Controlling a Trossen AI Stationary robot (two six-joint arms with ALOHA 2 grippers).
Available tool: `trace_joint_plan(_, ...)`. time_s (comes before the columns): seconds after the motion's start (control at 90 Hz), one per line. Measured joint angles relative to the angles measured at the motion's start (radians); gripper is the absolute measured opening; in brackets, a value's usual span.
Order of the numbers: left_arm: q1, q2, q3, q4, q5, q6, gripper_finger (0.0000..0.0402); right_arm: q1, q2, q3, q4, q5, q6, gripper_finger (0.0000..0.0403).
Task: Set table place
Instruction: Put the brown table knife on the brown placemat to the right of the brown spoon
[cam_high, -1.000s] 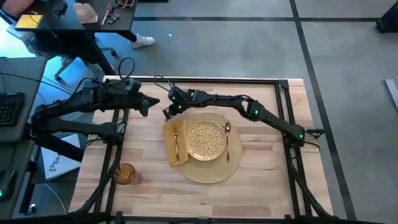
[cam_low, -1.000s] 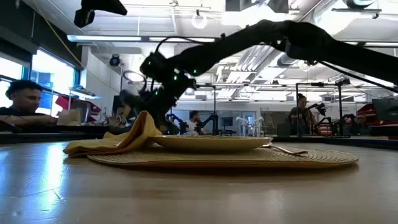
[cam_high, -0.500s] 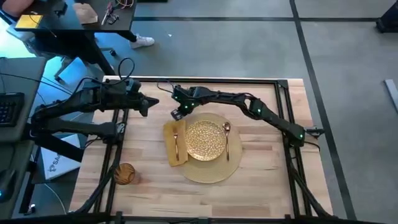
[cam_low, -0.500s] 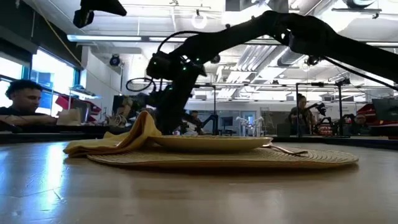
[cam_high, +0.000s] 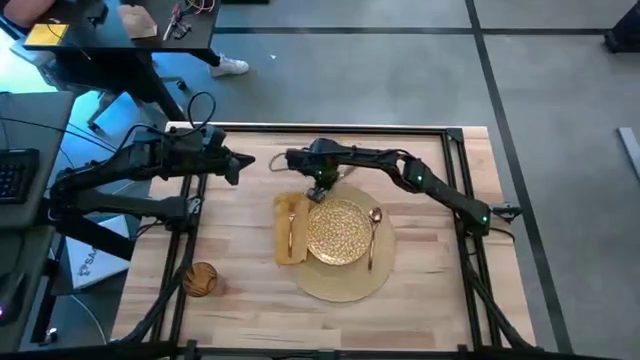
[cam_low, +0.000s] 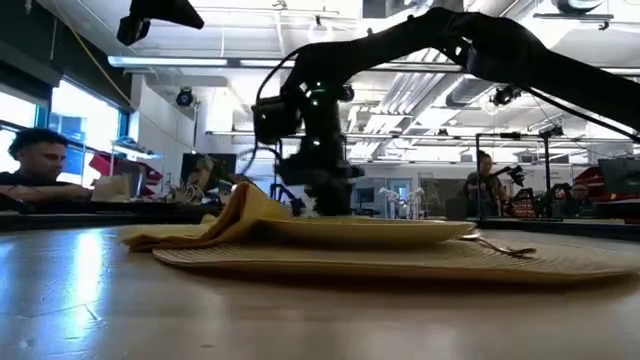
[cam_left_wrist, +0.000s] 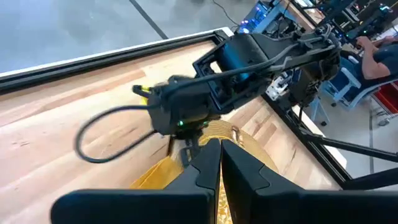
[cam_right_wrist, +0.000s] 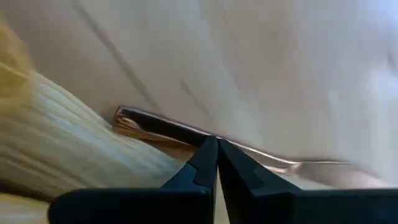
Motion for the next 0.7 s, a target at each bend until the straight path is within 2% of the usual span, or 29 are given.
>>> trace_joint_plan(0.2,0.000,0.000,0.000,-0.002,-0.018,0.013,0.0000,-0.031,-0.030,-0.004,-0.050,0.026,-0.067,0.0000)
trace_joint_plan(0.333,0.000,0.000,0.000,-0.006,-0.019,0.022,0.0000,-0.053,-0.121,-0.003,-0.066,0.019,-0.087,0.0000)
trace_joint_plan(0.411,0.000,0.000,0.000,-0.007,-0.022,0.029,0.0000,-0.062,-0.182,-0.049,-0.063,0.016,-0.108,0.0000)
trace_joint_plan(0.489,0.000,0.000,0.000,-0.010,-0.023,0.029,0.0000,-0.071,-0.262,-0.147,-0.017,-0.002,-0.121,0.0000)
trace_joint_plan(0.578,0.000,0.000,0.000,-0.011,-0.024,0.029,0.0000,-0.092,-0.393,-0.341,0.090,-0.058,-0.086,0.0000)
trace_joint_plan(0.7,0.000,0.000,0.000,-0.013,-0.024,0.029,0.0000,-0.146,-0.571,-0.656,0.285,-0.127,0.140,0.0000)
